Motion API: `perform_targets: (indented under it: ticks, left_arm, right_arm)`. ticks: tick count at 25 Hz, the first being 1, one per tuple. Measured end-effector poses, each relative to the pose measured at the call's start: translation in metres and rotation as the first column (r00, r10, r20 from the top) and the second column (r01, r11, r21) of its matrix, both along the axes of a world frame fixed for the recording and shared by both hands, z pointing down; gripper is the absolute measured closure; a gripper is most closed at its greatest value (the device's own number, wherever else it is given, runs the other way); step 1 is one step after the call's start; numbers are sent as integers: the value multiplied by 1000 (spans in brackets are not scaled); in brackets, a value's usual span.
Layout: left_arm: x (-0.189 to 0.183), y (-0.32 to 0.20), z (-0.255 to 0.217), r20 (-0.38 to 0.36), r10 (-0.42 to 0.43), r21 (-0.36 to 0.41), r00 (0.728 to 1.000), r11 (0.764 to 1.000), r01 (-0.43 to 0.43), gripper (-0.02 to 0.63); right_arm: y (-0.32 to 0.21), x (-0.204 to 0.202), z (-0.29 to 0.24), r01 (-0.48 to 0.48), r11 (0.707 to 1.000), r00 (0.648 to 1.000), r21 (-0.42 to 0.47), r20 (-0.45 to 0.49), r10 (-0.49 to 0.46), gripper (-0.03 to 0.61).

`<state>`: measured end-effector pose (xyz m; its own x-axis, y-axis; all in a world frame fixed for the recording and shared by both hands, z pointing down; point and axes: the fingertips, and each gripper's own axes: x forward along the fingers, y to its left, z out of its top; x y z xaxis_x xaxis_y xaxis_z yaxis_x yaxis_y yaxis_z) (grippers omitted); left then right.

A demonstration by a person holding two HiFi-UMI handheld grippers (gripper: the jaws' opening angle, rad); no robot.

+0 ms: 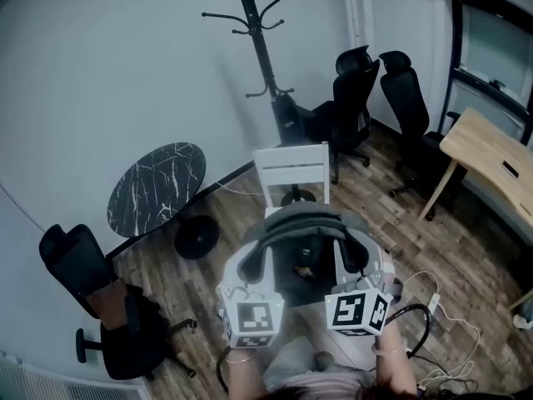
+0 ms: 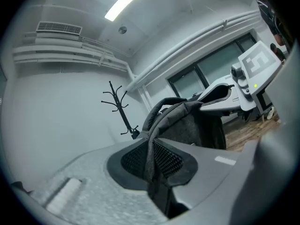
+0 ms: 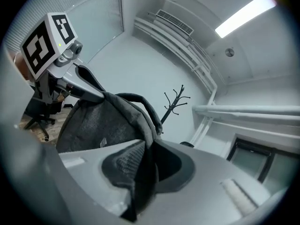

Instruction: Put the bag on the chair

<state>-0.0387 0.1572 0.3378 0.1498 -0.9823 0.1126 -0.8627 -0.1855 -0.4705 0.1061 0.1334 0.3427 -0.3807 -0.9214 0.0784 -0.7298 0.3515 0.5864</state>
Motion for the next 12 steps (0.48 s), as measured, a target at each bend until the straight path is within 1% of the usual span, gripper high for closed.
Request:
perform_targets:
  ticks: [2,7,12]
  left_arm:
    - [-8,-13,-1,-1,6,2,1000,1000,-6,565]
    - [-31,-46,10,-6,26,-40,1000,999,-26,566]
    - [-46,-82,9,-7,71,-42,997,997,-72,566]
  right_arm:
    - [-12,-8,-1,-7,1000,1000,2,-3,7,517]
    - [-45,-30,3,-30,999,999,-18,-18,30,517]
    - [-76,-48,5,-59,998,998,-29,-23,58,517]
